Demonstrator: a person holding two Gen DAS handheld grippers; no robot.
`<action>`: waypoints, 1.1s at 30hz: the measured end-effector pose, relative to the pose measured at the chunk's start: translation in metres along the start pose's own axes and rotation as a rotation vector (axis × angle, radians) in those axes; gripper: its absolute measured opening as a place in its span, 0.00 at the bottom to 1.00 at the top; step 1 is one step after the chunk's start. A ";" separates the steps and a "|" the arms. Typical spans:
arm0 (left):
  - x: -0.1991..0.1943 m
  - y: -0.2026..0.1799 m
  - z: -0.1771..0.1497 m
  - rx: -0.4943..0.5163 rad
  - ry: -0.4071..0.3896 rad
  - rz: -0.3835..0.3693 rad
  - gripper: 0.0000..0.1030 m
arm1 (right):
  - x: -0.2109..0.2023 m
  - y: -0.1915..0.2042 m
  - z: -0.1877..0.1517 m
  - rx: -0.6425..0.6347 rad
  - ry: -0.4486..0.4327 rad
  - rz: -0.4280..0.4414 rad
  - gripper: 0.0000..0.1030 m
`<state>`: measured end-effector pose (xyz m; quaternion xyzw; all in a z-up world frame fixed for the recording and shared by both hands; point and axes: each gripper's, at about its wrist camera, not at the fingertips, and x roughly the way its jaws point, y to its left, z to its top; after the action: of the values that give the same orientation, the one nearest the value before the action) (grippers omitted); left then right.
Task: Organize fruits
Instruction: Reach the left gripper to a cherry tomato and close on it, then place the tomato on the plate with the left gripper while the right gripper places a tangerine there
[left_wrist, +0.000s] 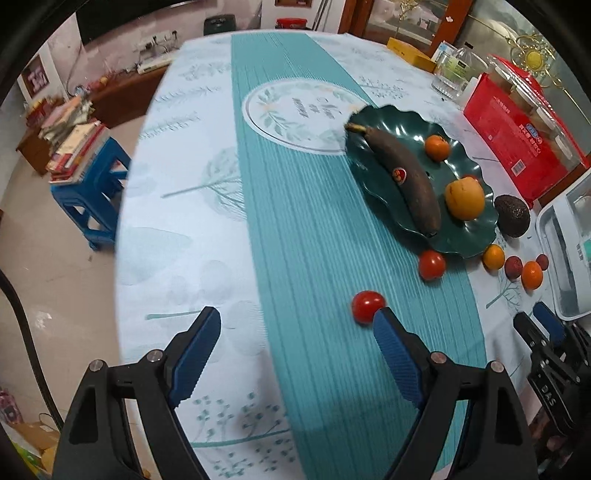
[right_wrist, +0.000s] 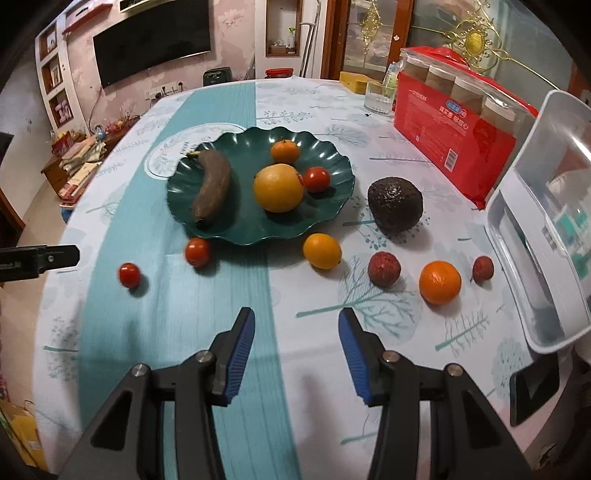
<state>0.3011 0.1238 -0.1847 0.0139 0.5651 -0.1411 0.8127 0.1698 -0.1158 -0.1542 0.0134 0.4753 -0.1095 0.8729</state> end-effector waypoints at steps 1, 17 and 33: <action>0.005 -0.002 0.001 -0.003 0.008 -0.007 0.80 | 0.005 -0.002 0.002 -0.003 -0.006 -0.004 0.46; 0.048 -0.027 0.005 -0.052 0.019 -0.099 0.65 | 0.071 -0.011 0.013 -0.087 -0.006 -0.033 0.46; 0.057 -0.038 0.004 -0.080 0.028 -0.131 0.25 | 0.085 -0.013 0.029 -0.115 -0.032 0.009 0.42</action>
<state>0.3137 0.0747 -0.2305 -0.0536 0.5814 -0.1710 0.7936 0.2360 -0.1474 -0.2084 -0.0367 0.4666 -0.0784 0.8802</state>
